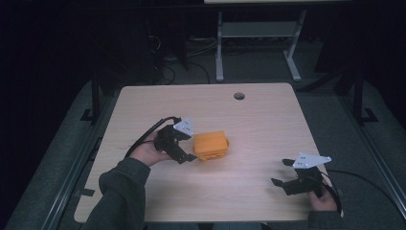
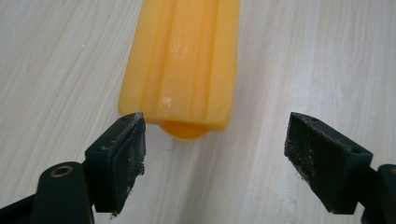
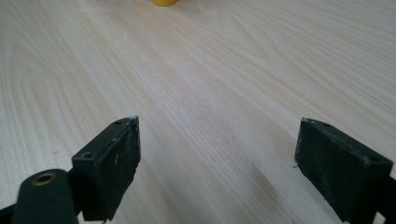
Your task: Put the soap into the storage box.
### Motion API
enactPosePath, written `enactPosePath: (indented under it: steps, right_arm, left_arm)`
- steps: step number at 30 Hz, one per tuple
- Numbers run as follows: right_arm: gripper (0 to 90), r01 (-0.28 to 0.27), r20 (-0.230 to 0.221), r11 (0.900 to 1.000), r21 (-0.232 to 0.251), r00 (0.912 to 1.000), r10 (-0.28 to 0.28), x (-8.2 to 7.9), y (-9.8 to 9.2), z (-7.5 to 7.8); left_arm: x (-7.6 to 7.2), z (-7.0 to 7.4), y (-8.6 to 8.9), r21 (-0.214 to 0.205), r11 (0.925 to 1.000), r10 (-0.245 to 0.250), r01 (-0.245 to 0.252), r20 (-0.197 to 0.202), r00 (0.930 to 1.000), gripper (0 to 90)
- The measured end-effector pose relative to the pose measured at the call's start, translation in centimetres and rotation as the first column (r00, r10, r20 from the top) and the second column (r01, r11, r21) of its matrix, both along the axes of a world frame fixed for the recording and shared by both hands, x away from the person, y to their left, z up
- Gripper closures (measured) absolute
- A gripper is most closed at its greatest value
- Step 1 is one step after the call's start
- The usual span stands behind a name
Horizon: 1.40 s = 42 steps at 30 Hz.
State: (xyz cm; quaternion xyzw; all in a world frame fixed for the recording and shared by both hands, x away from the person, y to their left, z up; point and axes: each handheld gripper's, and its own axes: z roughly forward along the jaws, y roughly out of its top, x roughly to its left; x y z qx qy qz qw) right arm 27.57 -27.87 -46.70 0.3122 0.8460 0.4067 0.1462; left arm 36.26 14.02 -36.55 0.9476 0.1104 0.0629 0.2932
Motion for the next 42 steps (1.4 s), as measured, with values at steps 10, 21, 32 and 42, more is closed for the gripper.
enactPosePath:
  steps: [10,21,32,42]
  right_arm:
    - [13.7,0.002,-0.004,1.0000,-0.002,1.0000,-0.002,0.0,-0.1,0.0]
    - [13.7,0.011,0.001,0.9999,-0.010,0.9999,-0.011,-0.1,-0.2,-0.1]
    - [13.7,0.034,0.002,0.9994,-0.007,0.9994,-0.034,-0.1,-0.4,0.0]
    - [13.7,0.061,0.004,0.9982,-0.003,0.9982,-0.061,-0.2,-0.8,-0.1]
  left_arm:
    - [-1.5,-0.2,0.9,0.017,0.9998,-0.007,0.006,0.015,0.9999,19.9]
    - [-2.7,-0.7,2.2,-0.005,0.9999,0.013,-0.013,0.023,0.9997,19.8]
    - [-3.6,-1.9,3.7,-0.011,0.9994,0.035,-0.034,0.034,0.9988,19.8]
    - [-4.6,-2.8,5.1,-0.017,0.9981,0.061,-0.060,0.053,0.9967,19.8]
